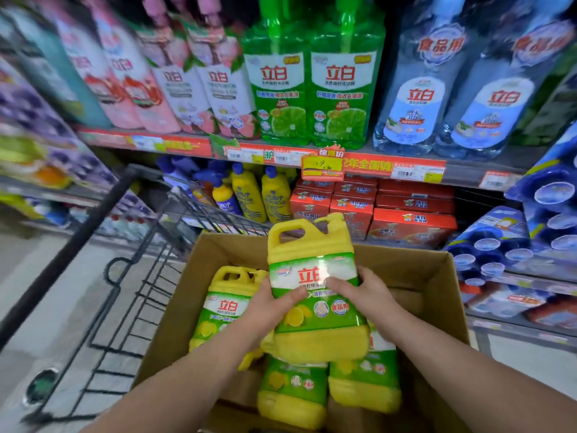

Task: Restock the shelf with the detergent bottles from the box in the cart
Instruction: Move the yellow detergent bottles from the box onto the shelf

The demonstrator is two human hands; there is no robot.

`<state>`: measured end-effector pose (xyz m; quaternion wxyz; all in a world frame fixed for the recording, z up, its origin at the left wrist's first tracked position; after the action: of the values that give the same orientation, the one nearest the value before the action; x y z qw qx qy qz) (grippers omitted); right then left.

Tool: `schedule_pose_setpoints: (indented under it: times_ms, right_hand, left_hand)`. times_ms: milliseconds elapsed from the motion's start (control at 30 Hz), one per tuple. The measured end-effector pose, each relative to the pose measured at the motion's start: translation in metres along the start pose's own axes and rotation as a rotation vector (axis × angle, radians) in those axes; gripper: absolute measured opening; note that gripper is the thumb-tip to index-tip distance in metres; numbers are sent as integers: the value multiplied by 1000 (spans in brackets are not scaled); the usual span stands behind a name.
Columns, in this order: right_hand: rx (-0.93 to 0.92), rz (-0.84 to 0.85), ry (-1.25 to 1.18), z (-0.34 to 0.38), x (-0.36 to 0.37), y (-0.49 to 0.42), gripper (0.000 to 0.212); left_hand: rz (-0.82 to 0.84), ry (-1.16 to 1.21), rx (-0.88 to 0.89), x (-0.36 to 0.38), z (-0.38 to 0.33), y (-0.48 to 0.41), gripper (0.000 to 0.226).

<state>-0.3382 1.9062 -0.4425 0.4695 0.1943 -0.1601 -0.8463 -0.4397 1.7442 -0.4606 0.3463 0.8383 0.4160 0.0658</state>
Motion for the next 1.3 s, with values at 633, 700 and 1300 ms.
schedule_pose_setpoints:
  times_ms: [633, 700, 1300]
  right_hand:
    - [-459, 397, 121, 160, 253, 73, 46]
    - [-510, 419, 149, 169, 297, 92, 37]
    - [-534, 776, 123, 205, 646, 239, 62]
  left_hand:
    - [-396, 285, 258, -261, 9, 173, 54]
    - [-451, 290, 265, -300, 28, 195, 50]
    - [-703, 311, 271, -591, 170, 364, 46]
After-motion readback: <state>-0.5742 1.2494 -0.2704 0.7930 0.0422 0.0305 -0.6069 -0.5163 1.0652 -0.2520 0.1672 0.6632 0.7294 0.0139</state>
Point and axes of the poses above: each hand's wrist, its own y-axis away from the middle knuckle, its own x-axis out of the palm, z = x × y, the point moved 3 cm from there along -y, towards the middle knuckle, and after that the axes turned 7 degrees about -x, right-handed, at the moved point
